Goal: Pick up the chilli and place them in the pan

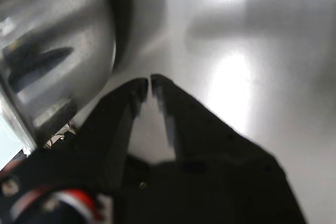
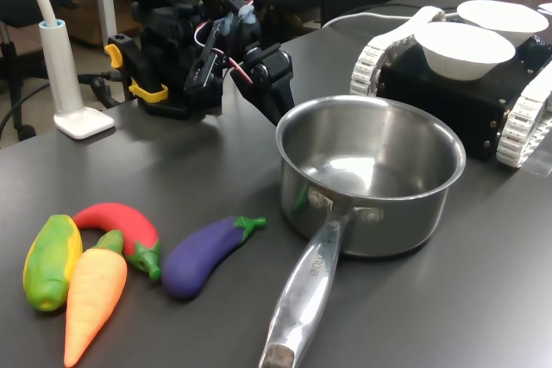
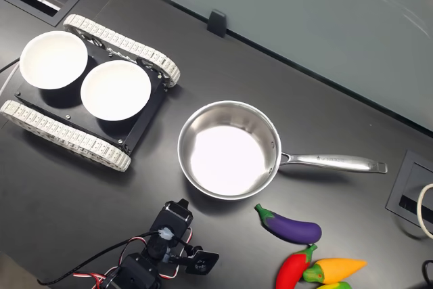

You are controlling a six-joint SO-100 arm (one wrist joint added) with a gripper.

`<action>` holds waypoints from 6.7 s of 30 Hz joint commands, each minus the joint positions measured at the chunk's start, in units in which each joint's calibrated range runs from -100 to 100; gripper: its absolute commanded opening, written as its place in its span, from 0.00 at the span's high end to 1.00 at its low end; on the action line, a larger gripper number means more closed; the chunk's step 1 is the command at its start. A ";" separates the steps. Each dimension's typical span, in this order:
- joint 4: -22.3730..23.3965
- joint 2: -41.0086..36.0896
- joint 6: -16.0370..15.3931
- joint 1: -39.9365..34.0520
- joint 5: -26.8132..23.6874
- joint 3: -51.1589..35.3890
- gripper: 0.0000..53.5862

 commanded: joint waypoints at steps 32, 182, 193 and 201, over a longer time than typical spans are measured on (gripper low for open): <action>-2.53 -0.66 -1.92 -8.62 4.84 -1.10 0.97; 7.10 70.28 -11.58 64.20 19.19 -86.51 0.84; 4.29 71.71 -13.26 67.87 23.98 -81.70 0.66; 4.12 73.06 -14.36 70.28 26.28 -80.15 0.60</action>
